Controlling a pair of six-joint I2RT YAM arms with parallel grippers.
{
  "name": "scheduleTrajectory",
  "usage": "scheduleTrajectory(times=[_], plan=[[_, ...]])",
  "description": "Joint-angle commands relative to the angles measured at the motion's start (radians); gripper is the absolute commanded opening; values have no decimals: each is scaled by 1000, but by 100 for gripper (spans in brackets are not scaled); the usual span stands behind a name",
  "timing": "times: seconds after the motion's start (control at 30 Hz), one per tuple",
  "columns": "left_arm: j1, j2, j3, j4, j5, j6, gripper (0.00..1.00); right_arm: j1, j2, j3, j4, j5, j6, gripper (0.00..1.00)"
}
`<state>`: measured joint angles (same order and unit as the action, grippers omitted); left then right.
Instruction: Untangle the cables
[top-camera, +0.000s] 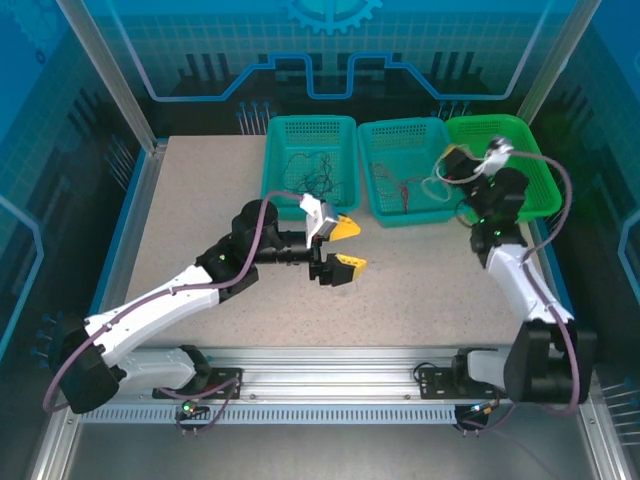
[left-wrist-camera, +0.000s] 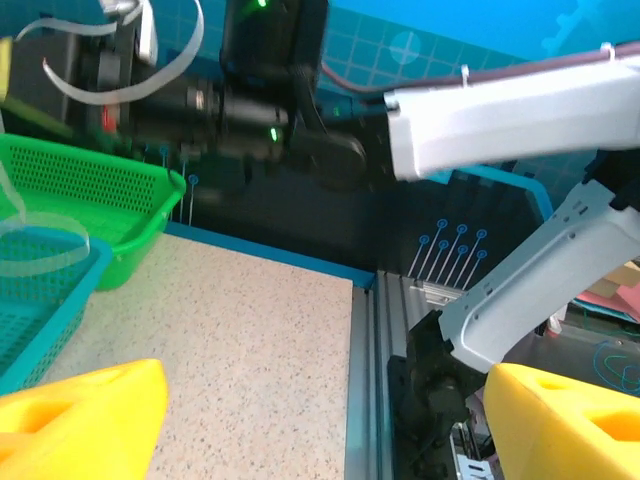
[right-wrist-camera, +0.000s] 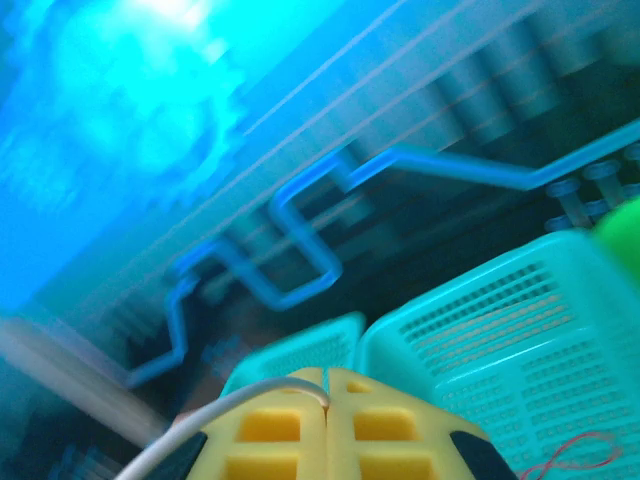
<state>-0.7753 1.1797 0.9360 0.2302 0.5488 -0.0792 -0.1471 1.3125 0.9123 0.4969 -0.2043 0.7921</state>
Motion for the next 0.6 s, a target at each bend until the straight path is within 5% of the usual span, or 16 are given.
scheduleTrajectory(times=[0.0, 0.17, 0.37, 0.4, 0.47, 0.57], plan=[[-6, -20, -30, 37, -37, -4, 85, -128, 109, 71, -32, 32, 265, 0], [-5, 16, -46, 81, -48, -10, 85, -189, 285, 257, -188, 169, 206, 0], [-2, 60, -37, 91, -70, -19, 85, -152, 560, 667, -719, 393, -26, 0], [-3, 66, -39, 93, -82, -24, 85, -137, 610, 725, -765, 412, -87, 8], [-3, 75, -37, 88, -115, -40, 85, -109, 707, 867, -907, 428, -185, 42], [-2, 84, -24, 37, -193, -81, 85, -84, 735, 940, -1008, 485, -235, 67]])
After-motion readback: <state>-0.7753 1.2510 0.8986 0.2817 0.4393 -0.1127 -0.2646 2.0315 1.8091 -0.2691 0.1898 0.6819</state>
